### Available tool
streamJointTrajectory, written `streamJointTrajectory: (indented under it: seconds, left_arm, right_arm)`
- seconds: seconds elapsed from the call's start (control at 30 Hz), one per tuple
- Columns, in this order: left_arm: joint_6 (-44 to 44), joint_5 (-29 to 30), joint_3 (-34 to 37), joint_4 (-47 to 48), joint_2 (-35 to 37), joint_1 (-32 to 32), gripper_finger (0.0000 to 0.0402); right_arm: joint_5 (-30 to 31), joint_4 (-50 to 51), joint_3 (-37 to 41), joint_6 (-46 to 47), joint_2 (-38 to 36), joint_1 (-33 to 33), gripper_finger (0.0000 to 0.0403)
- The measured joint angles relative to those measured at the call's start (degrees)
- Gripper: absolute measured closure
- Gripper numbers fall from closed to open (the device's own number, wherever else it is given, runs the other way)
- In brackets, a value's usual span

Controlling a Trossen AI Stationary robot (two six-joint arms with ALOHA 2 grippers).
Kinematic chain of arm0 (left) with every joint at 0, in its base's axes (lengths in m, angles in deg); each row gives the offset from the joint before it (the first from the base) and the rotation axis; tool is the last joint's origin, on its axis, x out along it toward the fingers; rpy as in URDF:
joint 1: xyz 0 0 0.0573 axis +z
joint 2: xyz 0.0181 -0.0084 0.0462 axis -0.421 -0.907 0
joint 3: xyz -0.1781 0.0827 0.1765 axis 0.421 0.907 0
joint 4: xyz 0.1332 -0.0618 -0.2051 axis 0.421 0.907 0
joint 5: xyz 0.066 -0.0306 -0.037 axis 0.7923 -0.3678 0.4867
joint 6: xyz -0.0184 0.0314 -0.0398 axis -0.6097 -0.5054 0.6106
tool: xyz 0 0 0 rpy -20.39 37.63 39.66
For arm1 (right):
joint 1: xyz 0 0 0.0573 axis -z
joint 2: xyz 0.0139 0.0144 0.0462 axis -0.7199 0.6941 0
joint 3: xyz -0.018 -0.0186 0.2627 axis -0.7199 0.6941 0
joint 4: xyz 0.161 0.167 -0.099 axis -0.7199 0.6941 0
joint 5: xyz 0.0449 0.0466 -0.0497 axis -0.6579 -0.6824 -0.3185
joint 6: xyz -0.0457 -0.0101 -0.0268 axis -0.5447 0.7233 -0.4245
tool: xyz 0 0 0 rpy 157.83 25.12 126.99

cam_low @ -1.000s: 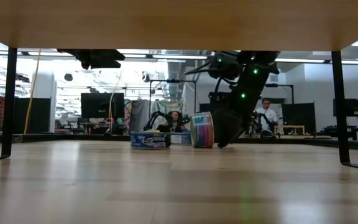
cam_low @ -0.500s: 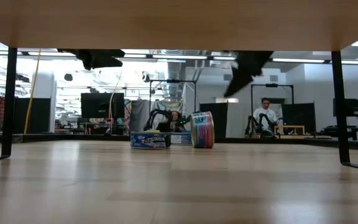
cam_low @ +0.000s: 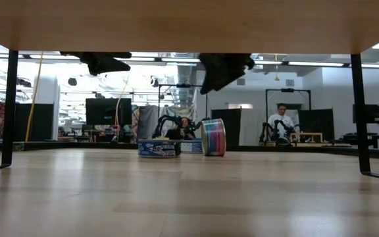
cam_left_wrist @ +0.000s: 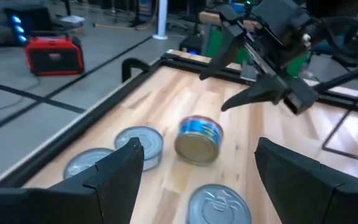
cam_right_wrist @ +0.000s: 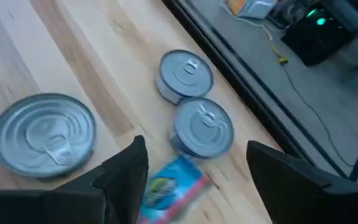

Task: Stack canned seafood by type on shelf
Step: Put the blue and pink tuna can on the top of the left stacked tuna cans on the shelf

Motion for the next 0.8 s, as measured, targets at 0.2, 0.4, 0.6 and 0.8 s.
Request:
streamJointTrajectory:
  seconds: [0.2, 0.4, 0.6, 0.8]
  left_arm:
    - [-0.1, -1.3, 0.0, 0.9, 0.0, 0.0, 0.0107]
    - [-0.5, 0.2, 0.0, 0.3, 0.0, 0.0, 0.0107]
    - [0.0, 0.1, 0.0, 0.5, 0.0, 0.0, 0.0107]
    - [0.8, -0.1, 0.0, 2.2, 0.0, -0.1, 0.0107]
  right_arm:
    - [3.0, 0.5, -4.2, 8.3, 5.7, -0.7, 0.0101]
    - [4.5, 0.2, -5.1, 18.3, 6.9, 0.3, 0.0101]
    - [11.3, 1.6, -5.1, 25.8, 9.4, -1.1, 0.0100]
    - [12.1, 2.7, -5.0, 29.0, 12.1, -2.0, 0.0100]
